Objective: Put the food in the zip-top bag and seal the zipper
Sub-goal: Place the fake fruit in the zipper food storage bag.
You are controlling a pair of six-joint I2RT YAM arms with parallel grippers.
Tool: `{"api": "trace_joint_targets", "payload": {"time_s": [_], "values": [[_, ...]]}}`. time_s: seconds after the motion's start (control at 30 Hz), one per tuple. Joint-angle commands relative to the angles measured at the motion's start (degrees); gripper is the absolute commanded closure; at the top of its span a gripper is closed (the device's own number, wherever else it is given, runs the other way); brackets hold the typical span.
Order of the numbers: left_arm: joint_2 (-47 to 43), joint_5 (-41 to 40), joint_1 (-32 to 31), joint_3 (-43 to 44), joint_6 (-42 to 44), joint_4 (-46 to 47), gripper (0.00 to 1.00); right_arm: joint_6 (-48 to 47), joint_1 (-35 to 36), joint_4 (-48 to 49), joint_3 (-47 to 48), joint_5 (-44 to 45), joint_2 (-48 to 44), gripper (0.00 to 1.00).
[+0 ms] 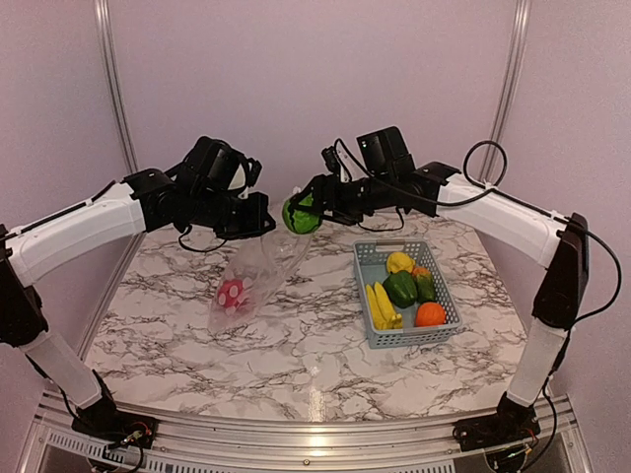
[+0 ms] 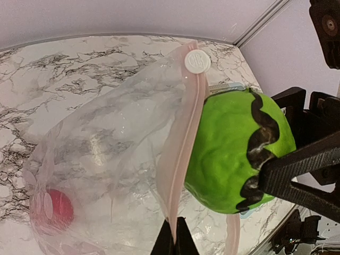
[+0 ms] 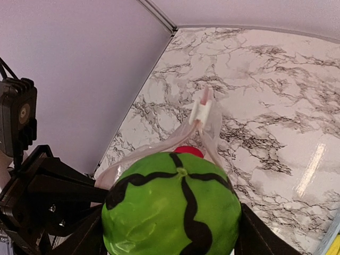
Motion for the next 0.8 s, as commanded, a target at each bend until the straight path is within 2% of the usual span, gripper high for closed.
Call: {"api": "trace_joint_targets", "payload": {"time_s": [0.0, 0.13, 0.23, 0.27, 0.57, 0.77], "values": [[-3.27, -0.13, -0.25, -2.84, -3.06, 4.21, 1.0, -1.94, 1.03, -6.8, 3.86, 5.44, 1.72, 0.43], [-3.04, 0.23, -0.25, -3.88, -3.88, 5.06, 1.0, -2.87, 1.72, -7.8, 5.99, 3.09, 2.91, 0.29], [-3.11, 0.24, -0.2, -4.61, -4.11, 5.42, 1.0, -3.35, 1.79, -8.68, 8.52, 1.17, 2.85, 0.07], [-3.25, 0.16, -0.24, -4.8, -4.16, 5.5, 1.0, -3.5, 1.78, -9.34, 9.26, 1.29, 2.69, 0.05], [-3.84, -1.64, -0.16, -5.27, -3.06, 5.27, 1.0, -3.25, 0.96, -11.81, 10.36, 2.28, -2.13, 0.05], [-4.45, -3.12, 0.35, -5.48, -1.31, 3.55, 1.0, -5.64, -3.7, -14.43, 3.07, 8.45, -8.87, 0.04]]}}
